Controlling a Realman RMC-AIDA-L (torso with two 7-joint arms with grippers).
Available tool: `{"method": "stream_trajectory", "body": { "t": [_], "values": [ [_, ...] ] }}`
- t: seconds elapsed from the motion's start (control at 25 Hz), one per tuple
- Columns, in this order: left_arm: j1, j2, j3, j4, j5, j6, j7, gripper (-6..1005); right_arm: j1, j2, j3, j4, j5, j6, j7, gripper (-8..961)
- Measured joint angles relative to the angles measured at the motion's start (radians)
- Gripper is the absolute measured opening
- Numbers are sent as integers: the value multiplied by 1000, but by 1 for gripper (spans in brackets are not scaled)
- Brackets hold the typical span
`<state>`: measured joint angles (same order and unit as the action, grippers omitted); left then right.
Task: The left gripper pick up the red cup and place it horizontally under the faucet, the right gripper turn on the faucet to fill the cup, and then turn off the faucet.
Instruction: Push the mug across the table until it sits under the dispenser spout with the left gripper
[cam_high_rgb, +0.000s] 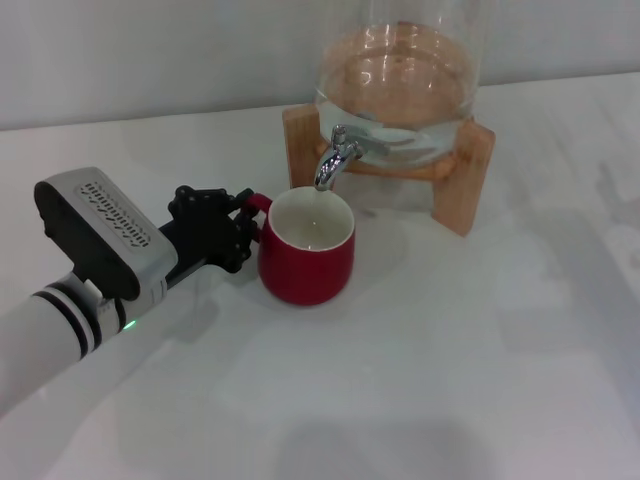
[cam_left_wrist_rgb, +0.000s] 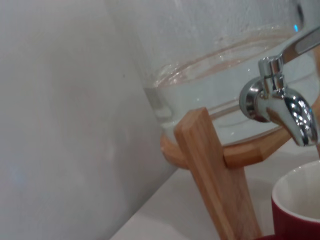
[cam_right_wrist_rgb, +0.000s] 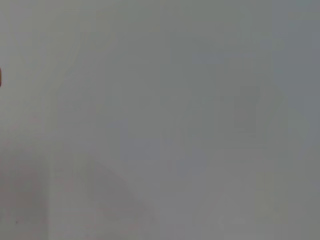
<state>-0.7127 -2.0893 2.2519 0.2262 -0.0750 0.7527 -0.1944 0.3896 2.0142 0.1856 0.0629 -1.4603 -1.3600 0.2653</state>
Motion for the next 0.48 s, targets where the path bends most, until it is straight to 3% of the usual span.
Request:
{"method": "stream_trajectory", "body": {
  "t": [0.48],
  "values": [
    [-16,0,9,3,2,-43,-3,94,5,0,0,2,0,-10,0,723]
  ]
}}
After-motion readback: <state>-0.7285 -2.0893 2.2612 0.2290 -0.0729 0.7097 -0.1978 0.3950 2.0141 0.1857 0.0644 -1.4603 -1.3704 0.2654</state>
